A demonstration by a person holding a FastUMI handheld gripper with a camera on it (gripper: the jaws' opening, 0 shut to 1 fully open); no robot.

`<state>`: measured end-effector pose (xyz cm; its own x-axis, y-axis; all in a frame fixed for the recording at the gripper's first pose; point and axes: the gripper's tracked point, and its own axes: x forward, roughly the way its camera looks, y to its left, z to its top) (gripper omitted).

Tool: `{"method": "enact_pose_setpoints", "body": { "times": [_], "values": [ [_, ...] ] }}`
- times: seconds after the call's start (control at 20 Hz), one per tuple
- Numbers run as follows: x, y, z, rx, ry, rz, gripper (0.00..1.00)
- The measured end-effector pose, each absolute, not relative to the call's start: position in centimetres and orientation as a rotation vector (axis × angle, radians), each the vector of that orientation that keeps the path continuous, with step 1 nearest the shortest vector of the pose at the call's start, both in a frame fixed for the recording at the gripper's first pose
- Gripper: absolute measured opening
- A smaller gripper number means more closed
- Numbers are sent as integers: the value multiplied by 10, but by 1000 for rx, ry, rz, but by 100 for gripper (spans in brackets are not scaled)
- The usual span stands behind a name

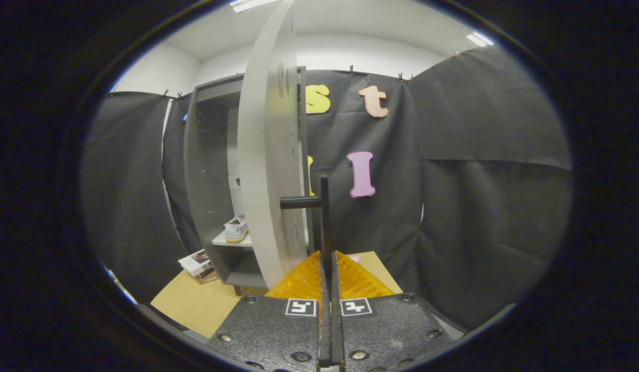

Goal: Open the shoe cabinet door, grab the shoes and put them into the shoe cabinet, then close the shoe cabinet door.

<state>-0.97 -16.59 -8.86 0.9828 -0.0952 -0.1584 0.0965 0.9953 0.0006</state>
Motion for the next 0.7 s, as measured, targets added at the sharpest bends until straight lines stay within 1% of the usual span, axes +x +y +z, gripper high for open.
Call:
{"method": "enact_pose_setpoints", "body": {
  "times": [0.1,0.2,0.25,0.3,0.35,0.4,0.45,0.65,0.7],
  "values": [
    [-11,-165,-88,3,159,-89,4],
    [-16,-169,-87,-9,151,-112,4],
    [-22,-171,-86,-28,143,-130,9],
    [-29,-181,-86,-55,135,-172,9],
    [-37,-194,-86,-85,121,-230,14],
    [-46,-200,-88,-103,107,-257,22],
    [-54,-202,-87,-112,105,-269,38],
    [-91,-195,-136,-147,174,-262,100],
    [-98,-194,-144,-153,189,-271,100]
  ]
}}
